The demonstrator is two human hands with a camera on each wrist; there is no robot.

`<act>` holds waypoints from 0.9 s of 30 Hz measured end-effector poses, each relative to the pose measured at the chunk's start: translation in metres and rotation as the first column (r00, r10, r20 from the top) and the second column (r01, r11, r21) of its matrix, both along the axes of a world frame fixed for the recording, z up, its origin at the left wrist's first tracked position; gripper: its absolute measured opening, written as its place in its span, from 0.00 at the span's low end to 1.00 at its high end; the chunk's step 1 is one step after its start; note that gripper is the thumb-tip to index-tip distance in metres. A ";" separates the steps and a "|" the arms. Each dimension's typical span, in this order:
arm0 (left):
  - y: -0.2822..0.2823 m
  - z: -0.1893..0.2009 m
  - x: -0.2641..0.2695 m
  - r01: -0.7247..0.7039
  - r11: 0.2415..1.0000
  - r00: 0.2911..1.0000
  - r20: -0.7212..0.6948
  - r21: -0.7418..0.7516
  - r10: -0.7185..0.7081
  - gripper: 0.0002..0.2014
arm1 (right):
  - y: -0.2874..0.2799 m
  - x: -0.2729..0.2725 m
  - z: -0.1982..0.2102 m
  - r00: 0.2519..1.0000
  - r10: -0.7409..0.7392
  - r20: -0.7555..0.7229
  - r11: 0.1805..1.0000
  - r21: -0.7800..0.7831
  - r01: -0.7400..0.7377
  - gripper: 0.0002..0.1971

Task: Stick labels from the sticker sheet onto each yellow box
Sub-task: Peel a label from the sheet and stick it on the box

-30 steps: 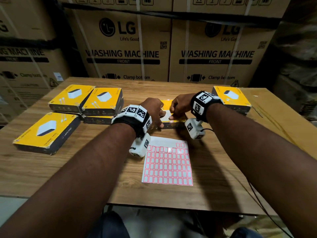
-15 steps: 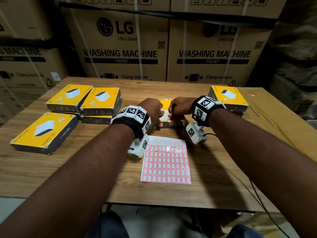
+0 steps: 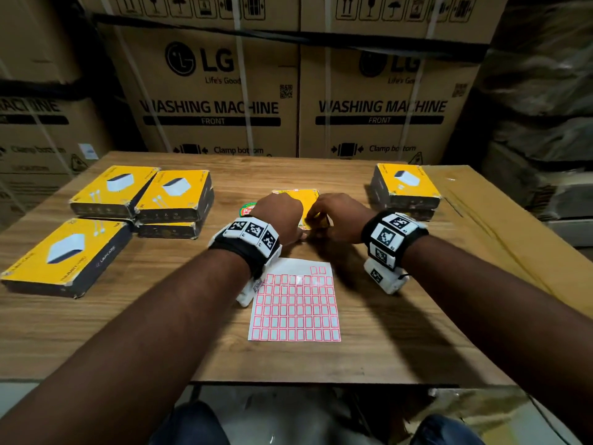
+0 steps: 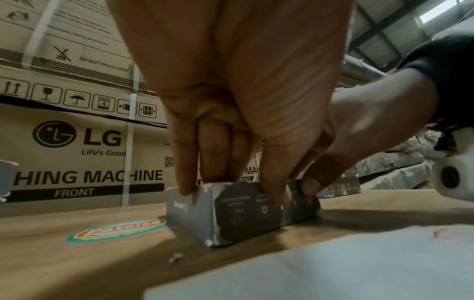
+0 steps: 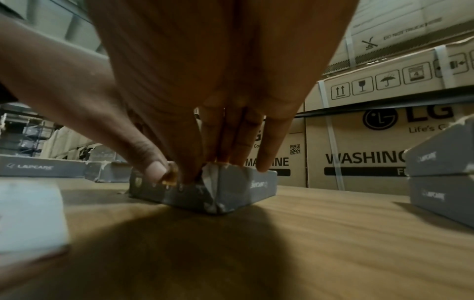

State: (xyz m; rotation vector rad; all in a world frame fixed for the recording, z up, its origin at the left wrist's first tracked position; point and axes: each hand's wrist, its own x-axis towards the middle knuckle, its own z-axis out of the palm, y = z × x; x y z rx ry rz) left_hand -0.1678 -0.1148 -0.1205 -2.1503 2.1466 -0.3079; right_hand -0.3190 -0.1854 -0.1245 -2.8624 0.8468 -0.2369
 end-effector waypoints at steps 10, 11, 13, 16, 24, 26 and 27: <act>-0.001 0.022 0.013 0.033 0.977 0.999 -0.021 0.212 -0.030 0.08 | 0.006 0.015 0.000 0.998 -0.063 -0.021 0.994 -0.090 0.061 0.21; -0.003 0.021 0.015 0.025 0.977 0.999 -0.047 0.211 -0.016 0.08 | 0.006 0.017 0.000 0.998 -0.062 -0.022 0.993 -0.100 0.059 0.19; -0.006 0.018 0.018 -0.001 0.982 0.994 -0.106 0.186 0.021 0.13 | 0.005 0.017 0.001 0.998 -0.060 -0.018 0.994 -0.098 0.058 0.18; -0.011 0.013 0.023 -0.021 0.993 0.978 -0.202 0.118 0.045 0.20 | 0.004 0.015 0.003 0.999 -0.041 -0.029 0.994 -0.098 0.038 0.16; -0.013 0.003 0.011 -0.125 0.989 0.978 -0.180 -0.073 0.110 0.21 | 0.002 0.013 0.005 0.998 -0.059 -0.009 0.998 -0.006 0.059 0.21; -0.015 -0.002 0.017 -0.162 0.978 0.963 -0.236 -0.131 0.128 0.25 | 0.002 0.013 0.004 0.998 -0.066 0.011 0.998 0.023 0.066 0.21; -0.015 -0.005 0.020 -0.182 0.973 0.952 -0.273 -0.141 0.139 0.29 | 0.001 0.012 0.004 0.997 -0.070 0.020 0.997 0.040 0.069 0.21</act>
